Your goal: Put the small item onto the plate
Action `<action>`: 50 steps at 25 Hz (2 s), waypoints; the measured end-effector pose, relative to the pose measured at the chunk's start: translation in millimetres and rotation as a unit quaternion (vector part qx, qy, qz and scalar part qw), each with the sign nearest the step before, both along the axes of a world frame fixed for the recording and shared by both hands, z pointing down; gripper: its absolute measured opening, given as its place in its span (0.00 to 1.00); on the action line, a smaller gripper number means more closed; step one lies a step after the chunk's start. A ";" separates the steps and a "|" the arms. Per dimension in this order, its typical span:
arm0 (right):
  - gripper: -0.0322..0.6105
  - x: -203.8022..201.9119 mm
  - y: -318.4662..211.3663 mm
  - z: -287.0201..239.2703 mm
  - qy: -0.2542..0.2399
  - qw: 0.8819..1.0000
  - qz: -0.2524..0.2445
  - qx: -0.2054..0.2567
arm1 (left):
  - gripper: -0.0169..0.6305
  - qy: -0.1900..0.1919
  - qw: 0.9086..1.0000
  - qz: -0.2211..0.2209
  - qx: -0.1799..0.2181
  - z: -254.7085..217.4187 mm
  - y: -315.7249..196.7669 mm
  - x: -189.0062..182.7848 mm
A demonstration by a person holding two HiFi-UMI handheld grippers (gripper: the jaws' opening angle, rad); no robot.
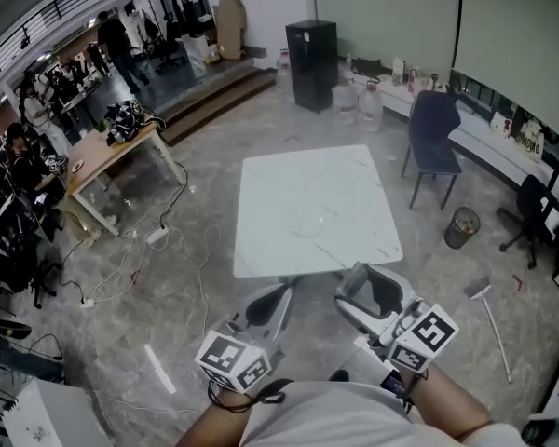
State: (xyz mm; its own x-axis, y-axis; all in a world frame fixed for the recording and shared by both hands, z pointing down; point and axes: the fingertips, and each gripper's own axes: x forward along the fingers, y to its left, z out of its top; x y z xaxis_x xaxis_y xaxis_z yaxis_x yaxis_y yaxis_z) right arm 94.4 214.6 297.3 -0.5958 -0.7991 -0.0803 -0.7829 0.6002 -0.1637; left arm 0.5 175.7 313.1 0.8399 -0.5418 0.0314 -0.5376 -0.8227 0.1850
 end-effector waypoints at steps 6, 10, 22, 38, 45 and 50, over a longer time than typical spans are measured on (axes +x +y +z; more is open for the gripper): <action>0.51 32.7 -31.1 3.2 -0.002 1.000 0.002 -0.006 | 0.03 0.007 1.000 -0.013 0.003 -4.5 -36.8 22.7; 0.51 40.6 -53.2 3.2 0.001 1.000 0.003 -0.002 | 0.03 0.016 1.000 -0.014 0.012 -7.0 -66.8 30.0; 0.51 53.0 -191.6 14.5 0.010 1.000 0.029 -0.003 | 0.03 0.036 0.999 -0.002 0.024 1.3 -225.8 38.5; 0.51 19.7 -394.4 56.9 0.023 0.995 0.076 -0.058 | 0.03 0.020 0.999 0.042 0.000 23.3 -454.3 0.9; 0.51 22.4 -439.2 95.1 0.037 0.991 0.088 -0.094 | 0.03 0.018 0.998 0.056 -0.021 50.6 -493.6 1.6; 0.51 35.0 -467.4 117.0 0.040 0.990 0.074 -0.116 | 0.03 0.013 0.998 0.048 -0.029 65.8 -505.4 17.9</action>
